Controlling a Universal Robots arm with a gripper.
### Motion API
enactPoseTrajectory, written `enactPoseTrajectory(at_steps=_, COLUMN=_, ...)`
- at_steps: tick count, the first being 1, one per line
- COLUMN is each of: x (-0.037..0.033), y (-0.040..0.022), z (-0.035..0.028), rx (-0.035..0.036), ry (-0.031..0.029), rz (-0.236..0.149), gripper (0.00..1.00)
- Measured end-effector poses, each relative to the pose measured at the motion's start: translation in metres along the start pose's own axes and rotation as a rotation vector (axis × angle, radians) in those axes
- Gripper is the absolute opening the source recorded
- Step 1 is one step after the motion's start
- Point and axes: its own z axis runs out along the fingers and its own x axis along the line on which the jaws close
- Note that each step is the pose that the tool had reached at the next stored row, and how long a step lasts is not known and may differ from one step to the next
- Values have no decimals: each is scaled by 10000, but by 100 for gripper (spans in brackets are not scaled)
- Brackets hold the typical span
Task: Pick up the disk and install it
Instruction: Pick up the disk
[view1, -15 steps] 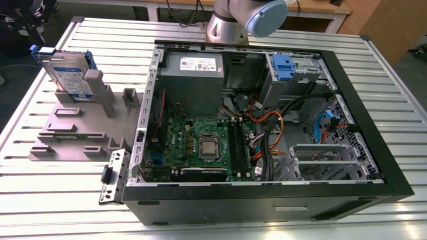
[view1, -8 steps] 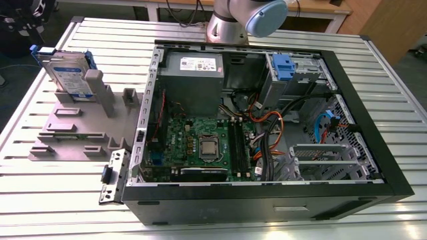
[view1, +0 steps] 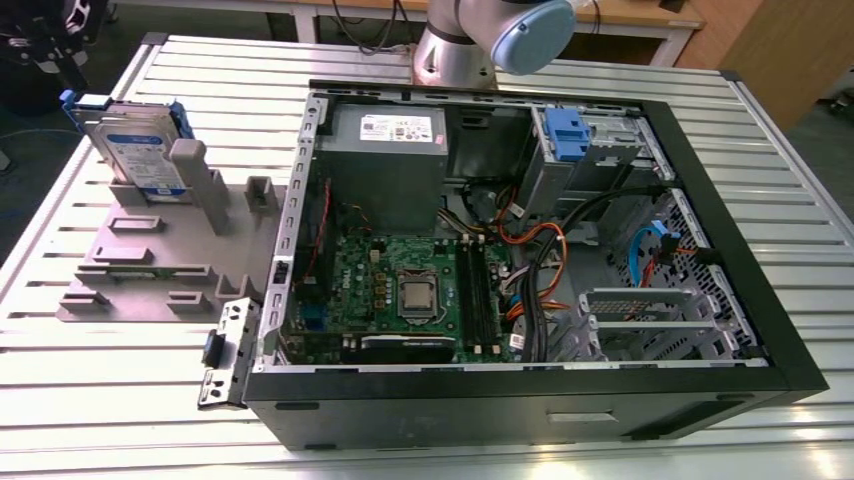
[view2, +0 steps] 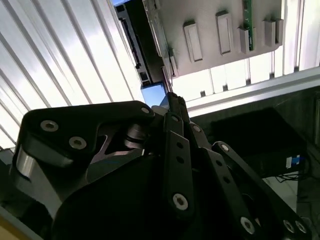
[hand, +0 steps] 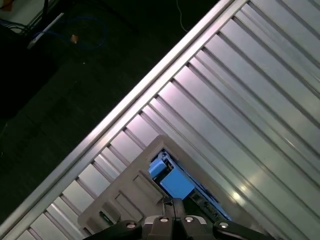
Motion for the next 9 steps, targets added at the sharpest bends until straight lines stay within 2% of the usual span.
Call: enactPoseTrajectory(at_steps=9, x=0, y=0, z=1, rx=4, ry=42, rz=-1106, gripper=11)
